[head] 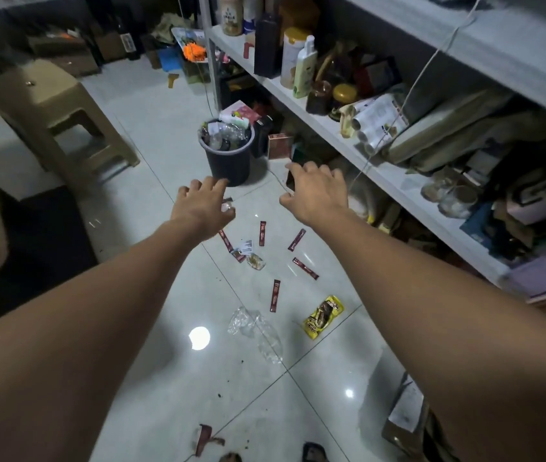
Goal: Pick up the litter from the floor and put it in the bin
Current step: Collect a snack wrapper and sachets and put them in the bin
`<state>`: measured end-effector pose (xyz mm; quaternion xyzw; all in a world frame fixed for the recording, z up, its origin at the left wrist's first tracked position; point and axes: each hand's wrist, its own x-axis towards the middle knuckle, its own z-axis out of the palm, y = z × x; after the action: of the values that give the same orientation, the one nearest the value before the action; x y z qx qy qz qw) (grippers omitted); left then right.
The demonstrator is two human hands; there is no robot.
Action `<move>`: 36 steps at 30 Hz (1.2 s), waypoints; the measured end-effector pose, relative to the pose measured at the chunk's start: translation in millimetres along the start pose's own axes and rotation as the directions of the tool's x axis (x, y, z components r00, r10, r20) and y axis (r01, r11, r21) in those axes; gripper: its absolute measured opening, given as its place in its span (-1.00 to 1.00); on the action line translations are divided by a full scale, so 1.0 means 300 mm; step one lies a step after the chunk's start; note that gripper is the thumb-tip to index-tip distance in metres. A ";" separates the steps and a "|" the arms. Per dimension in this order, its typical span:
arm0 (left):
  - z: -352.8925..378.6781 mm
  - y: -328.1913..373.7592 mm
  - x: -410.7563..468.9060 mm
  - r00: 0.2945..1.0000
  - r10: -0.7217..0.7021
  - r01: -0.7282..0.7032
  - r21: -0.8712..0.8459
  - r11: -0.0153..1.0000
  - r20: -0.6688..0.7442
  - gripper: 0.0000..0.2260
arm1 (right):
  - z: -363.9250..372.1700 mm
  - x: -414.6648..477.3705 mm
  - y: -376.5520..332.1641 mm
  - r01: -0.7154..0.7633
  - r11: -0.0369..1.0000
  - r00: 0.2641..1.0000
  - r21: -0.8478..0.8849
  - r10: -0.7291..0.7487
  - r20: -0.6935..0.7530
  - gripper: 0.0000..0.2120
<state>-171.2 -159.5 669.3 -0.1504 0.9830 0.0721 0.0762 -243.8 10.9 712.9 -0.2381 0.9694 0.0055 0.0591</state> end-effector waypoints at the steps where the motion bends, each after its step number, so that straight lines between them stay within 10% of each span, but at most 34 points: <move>1: 0.091 0.006 0.004 1.000 0.007 -0.007 -0.005 1.000 0.003 -0.47 | 0.081 0.005 0.015 0.004 1.000 1.000 -0.010 -0.004 0.003 -0.44; 21: 1.950 -0.047 0.266 0.992 0.101 -0.109 0.114 0.988 0.075 -0.39 | 1.853 0.147 0.256 -0.040 0.997 0.999 -0.061 0.041 0.005 -0.48; 32: 2.364 -0.033 0.193 0.865 0.237 -0.361 0.221 0.906 0.442 0.00 | 2.156 0.153 0.318 -0.078 0.992 0.996 -0.096 0.081 0.032 -0.46; 36: 2.379 -0.034 0.216 0.868 0.226 -0.369 0.271 0.889 0.443 -0.18 | 2.183 0.173 0.319 -0.079 0.992 0.996 -0.098 0.082 0.026 -0.46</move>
<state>-137.5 -70.0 -41.1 0.0391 0.9548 -0.0621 0.2881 -260.4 97.3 55.0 -0.2011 0.9759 0.0583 0.0617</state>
